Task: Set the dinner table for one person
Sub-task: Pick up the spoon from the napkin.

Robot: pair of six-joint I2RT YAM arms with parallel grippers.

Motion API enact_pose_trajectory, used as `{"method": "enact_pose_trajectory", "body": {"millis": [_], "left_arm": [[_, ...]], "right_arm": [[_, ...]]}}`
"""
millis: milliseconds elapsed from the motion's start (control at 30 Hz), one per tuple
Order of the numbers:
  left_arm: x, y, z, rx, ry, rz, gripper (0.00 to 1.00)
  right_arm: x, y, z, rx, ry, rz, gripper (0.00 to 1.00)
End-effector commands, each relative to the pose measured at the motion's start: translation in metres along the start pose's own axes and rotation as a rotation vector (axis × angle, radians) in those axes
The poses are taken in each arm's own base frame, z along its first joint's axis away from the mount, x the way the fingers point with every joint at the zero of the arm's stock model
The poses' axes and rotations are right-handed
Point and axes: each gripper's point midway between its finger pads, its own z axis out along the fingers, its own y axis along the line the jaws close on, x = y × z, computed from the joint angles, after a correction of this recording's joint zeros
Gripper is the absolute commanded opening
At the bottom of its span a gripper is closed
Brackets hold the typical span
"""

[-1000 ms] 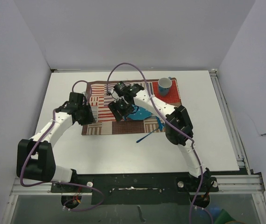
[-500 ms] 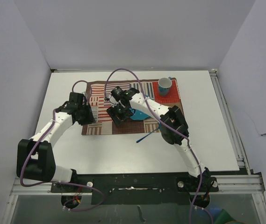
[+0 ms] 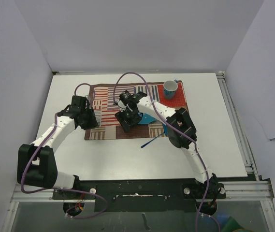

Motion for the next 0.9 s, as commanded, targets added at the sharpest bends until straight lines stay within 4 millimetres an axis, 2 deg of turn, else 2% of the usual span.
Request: {"method": "enact_pose_trajectory", "body": {"millis": [0, 567, 867], "left_arm": [[-0.013, -0.004, -0.003, 0.026, -0.051, 0.014, 0.26], [-0.013, -0.005, -0.003, 0.031, -0.049, 0.013, 0.26], [-0.013, -0.006, -0.004, 0.037, -0.052, 0.013, 0.26]], "right_arm": [[-0.014, -0.015, -0.017, 0.014, -0.063, 0.011, 0.59], [-0.048, -0.016, -0.005, -0.035, -0.113, -0.01, 0.59], [-0.045, -0.007, 0.005, -0.097, -0.097, -0.021, 0.58]]}}
